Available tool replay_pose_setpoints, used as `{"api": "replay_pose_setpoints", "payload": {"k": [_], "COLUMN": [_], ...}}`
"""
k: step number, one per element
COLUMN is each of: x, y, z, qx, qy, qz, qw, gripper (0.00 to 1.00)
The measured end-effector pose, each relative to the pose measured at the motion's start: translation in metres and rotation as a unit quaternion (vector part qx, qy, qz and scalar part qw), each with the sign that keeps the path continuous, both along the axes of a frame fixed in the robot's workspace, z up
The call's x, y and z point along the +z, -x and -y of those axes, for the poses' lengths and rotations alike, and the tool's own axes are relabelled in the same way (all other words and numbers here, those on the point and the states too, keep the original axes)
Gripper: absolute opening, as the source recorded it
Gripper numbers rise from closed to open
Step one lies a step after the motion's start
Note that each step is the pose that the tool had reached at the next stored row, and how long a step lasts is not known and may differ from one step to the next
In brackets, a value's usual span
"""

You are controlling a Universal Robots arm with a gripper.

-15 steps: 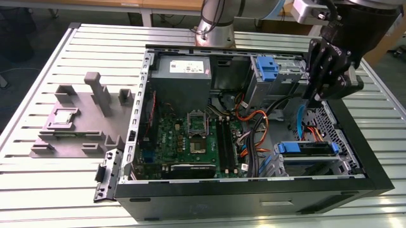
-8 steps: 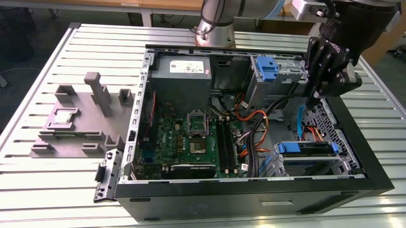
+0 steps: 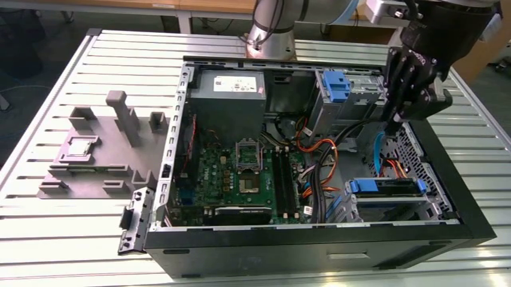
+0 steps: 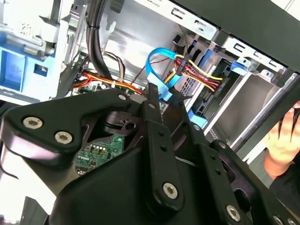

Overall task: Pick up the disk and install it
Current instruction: 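Insert the second disk wire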

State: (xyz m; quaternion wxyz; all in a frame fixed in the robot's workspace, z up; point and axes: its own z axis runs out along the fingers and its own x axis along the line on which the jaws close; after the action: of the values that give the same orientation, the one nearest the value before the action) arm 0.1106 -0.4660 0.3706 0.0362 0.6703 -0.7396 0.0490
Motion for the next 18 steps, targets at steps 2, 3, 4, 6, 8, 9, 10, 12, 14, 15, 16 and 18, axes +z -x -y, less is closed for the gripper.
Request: {"api": "replay_pose_setpoints", "payload": {"k": [2,3,4,6,8,9,10,12,14,15,16,18], "x": [-0.0017,-0.0024,-0.0028,-0.0037,-0.0047,-0.0053,-0.0061,-0.0077,-0.0094,-0.0102,-0.0110,-0.0126], "y": [-0.0004,-0.0004,-0.0005,-0.0005,-0.0006,-0.0006,-0.0006,-0.0006,-0.0007,-0.0007,-0.0007,-0.0008], "z": [-0.0001,-0.0001,0.0000,0.0000,0.0000,0.0000,-0.0001,-0.0001,-0.0001,-0.0001,-0.0001,-0.0001], "qx": [-0.003,-0.004,-0.004,-0.005,-0.005,-0.006,-0.006,-0.006,-0.006,-0.006,-0.006,-0.006], "qy": [0.0035,0.0066,0.0111,0.0200,0.0281,0.0313,0.0342,0.0390,0.0439,0.0467,0.0494,0.0548], "qz": [0.0000,0.0000,0.0000,0.0000,0.0001,0.0001,0.0001,0.0001,0.0002,0.0002,0.0002,0.0002], "qw": [1.0000,1.0000,0.9999,0.9998,0.9996,0.9995,0.9994,0.9992,0.9990,0.9989,0.9988,0.9985], "gripper": [0.31,0.31,0.31,0.31,0.31,0.31,0.31,0.30,0.23,0.17,0.17,0.11]}}
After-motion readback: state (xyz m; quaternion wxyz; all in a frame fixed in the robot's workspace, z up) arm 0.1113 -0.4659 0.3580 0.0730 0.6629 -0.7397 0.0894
